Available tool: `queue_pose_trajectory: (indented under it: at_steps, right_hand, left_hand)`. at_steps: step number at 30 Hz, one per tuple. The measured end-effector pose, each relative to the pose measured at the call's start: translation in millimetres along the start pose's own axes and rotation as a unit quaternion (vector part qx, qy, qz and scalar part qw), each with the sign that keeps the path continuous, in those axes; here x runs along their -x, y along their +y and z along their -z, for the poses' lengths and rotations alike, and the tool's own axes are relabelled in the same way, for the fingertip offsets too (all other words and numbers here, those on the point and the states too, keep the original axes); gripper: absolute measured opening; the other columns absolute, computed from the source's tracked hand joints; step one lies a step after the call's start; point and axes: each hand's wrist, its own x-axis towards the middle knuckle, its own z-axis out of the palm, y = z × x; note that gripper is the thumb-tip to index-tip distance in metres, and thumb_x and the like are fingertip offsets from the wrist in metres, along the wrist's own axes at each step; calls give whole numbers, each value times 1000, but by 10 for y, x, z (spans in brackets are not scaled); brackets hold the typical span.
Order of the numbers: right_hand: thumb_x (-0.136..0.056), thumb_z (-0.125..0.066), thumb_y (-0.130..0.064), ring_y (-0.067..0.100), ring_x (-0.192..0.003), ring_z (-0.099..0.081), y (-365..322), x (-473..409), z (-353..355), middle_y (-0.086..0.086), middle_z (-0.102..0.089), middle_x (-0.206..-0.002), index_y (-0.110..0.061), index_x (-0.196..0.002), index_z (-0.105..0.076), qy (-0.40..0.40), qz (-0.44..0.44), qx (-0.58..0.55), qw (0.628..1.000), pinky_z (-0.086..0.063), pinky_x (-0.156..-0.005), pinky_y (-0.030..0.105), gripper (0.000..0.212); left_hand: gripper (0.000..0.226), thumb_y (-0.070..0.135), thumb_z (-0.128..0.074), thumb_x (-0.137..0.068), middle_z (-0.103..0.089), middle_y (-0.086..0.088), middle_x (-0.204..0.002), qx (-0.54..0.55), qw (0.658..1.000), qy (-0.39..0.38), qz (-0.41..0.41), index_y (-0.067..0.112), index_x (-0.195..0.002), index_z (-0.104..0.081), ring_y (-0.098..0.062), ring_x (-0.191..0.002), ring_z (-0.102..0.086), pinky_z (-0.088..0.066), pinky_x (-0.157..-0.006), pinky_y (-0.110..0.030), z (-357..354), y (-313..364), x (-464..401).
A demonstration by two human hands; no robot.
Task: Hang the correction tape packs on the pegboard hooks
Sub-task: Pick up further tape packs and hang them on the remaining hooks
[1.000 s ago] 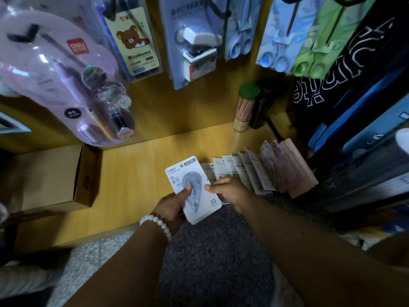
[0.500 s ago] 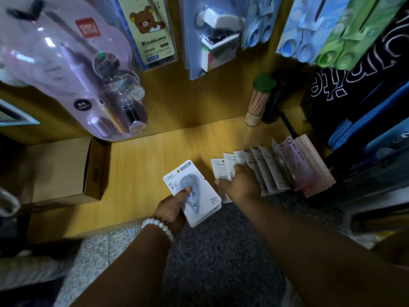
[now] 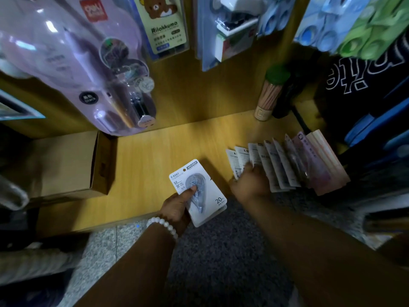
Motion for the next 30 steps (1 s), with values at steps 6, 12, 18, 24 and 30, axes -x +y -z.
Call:
queue_pose_trajectory:
  at_steps: [6,12,18,24,30]
  right_hand:
    - [-88,-53,-31,35,-112,-55,92,-53,97,18,-54,-125,-4,-135,-38,37,-21,-41,998,-48,-84,39,56]
    - [-97,-44,-36,33,-108,-59,235,-111,165,17,-59,-122,-3,-134,-41,65,-1,-27,998,-49,-81,37,49]
    - [-100,-39,-43,34,-125,-49,264,-140,159,22,-45,-140,0,-142,-30,41,-16,27,999,-44,-95,42,61]
    - [-98,-49,-33,35,-125,-51,482,-177,294,19,-53,-136,-2,-134,-47,3,-40,-132,990,-42,-100,38,47]
    - [-101,-44,-28,35,-128,-49,474,-186,295,19,-51,-139,-2,-136,-47,4,-48,-150,987,-39,-104,37,43]
  left_hand:
    - [59,14,-78,-65,-69,-21,-118,-2,1000,-13,10,4,-122,-63,-42,-113,-63,-47,-98,-61,-87,-43,-74]
    - [40,9,-72,-77,-69,-21,-117,4,999,-36,25,5,-116,-65,-39,-103,-66,-48,-97,-60,-189,-95,-102]
    - [51,11,-73,-75,-68,-21,-120,-5,999,-34,24,4,-125,-62,-41,-111,-63,-48,-97,-58,-267,-136,-132]
    - [37,8,-67,-86,-68,-20,-119,-4,999,-40,29,5,-122,-63,-39,-107,-63,-47,-99,-58,-315,-173,-174]
    - [34,9,-67,-86,-70,-19,-115,-19,999,-36,28,6,-120,-64,-37,-98,-67,-53,-90,-54,-342,-188,-186]
